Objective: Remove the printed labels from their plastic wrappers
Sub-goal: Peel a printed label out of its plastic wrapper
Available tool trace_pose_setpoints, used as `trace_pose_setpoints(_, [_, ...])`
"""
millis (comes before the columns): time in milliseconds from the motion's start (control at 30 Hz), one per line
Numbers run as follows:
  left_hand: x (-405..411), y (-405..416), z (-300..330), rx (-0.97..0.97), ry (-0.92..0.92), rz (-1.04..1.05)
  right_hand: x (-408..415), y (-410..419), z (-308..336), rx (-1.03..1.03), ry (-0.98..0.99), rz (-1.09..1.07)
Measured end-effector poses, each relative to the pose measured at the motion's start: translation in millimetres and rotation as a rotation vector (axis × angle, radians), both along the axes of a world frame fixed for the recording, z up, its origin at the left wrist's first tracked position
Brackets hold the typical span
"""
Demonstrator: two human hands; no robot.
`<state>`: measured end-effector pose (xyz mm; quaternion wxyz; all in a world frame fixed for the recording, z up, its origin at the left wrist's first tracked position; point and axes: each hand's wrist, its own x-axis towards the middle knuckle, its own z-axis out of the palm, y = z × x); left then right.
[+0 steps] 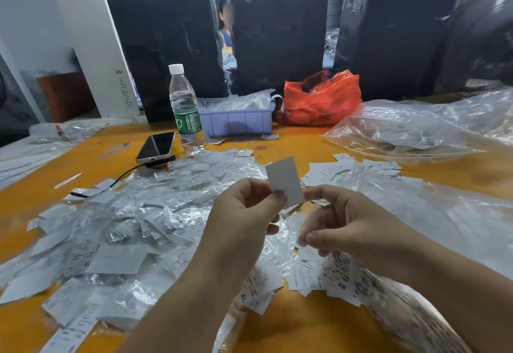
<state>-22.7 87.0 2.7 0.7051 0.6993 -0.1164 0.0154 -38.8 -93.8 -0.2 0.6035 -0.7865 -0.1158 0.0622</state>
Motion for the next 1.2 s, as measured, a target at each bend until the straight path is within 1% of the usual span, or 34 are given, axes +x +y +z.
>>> trace_pose_setpoints(100, [-1, -1, -1, 0.003, -0.031, -0.015, -1, -1, -1, -0.024, -0.003, 0.029])
trace_pose_setpoints(200, [-3, -3, -3, 0.046, -0.065, -0.036, -2, -1, -2, -0.028, -0.021, 0.055])
trace_pose_setpoints(533, [-8, -8, -6, 0.151, -0.093, -0.074, -1, -1, -4, -0.051, -0.040, 0.018])
trace_pose_setpoints(667, [-12, -8, -9, 0.264, -0.191, -0.051, -2, 1, -4, -0.053, -0.051, -0.036])
trace_pose_setpoints(833, [-11, -7, -9, 0.305, -0.236, 0.005, -1, 1, -2, -0.054, -0.045, -0.103])
trace_pose_setpoints(967, [-9, -2, -8, 0.299, -0.207, 0.038, -3, 1, 1, -0.047, -0.062, -0.081])
trace_pose_setpoints(1033, [-7, 0, -8, 0.260, -0.166, 0.031, -3, 1, 2, -0.050, -0.053, -0.063])
trace_pose_setpoints(1200, [-3, 1, -6, 0.096, -0.041, -0.024, -2, 1, 3, 0.120, -0.023, -0.004])
